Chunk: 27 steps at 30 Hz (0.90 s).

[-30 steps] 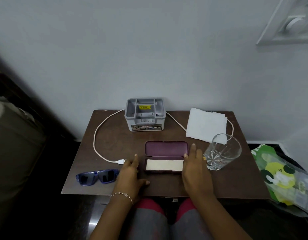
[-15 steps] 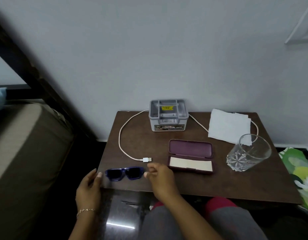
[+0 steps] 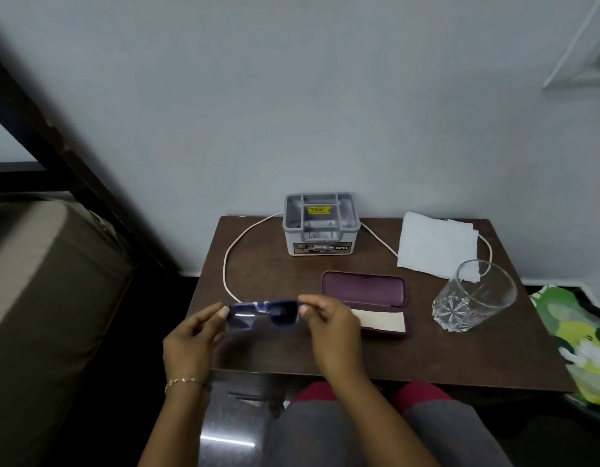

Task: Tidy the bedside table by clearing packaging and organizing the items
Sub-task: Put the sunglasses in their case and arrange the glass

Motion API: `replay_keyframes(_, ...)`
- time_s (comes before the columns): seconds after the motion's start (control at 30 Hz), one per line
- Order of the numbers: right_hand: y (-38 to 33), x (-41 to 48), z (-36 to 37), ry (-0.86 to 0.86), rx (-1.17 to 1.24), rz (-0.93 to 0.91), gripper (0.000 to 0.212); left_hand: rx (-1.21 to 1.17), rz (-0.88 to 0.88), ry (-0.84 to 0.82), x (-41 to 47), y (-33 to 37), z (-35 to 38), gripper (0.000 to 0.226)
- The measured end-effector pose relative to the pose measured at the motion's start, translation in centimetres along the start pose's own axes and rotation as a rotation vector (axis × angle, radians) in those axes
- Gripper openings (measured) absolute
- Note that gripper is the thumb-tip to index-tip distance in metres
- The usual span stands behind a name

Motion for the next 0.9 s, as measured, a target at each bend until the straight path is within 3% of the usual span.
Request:
replay_keyframes(0.1,-0.3,1.2,-4.6,0.101,-0.005,-0.056,0.018,-0.007,-0.002,-0.081,-0.4,1.0,4.5,0.014)
replay_keyframes(0.3,3.1,3.6,-10.9,0.21,-0.121,0.03,0.016,0.114,-0.014,-0.236,-1.6,-0.7,12.4,0.008)
replay_keyframes(0.4,4.7,3.6,-11.6,0.208,-0.189,0.022,0.016,0.208,-0.039,-0.257,-1.7,-2.3,13.8,0.005)
replay_keyframes(0.63,7.3,4.3,-10.9,0.1,-0.372,-0.011,0.018,0.435,0.102,-0.283,-1.4,-3.6,13.4,0.006)
replay_keyframes(0.77,7.6,4.0,-10.7,0.061,-0.422,-0.038,0.043,0.45,0.105,-0.317,-1.5,-4.1,13.3,0.019)
replay_keyframes(0.9,7.8,3.7,-10.7,0.112,-0.394,-0.002,0.019,0.422,0.09,-0.326,-1.6,-4.1,13.4,0.021)
Point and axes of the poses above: each hand's wrist, its own x-axis towards the middle knuckle, its own z-axis out of the palm, y = z × x, the point moved 4 cm from there along x, towards the middle knuckle
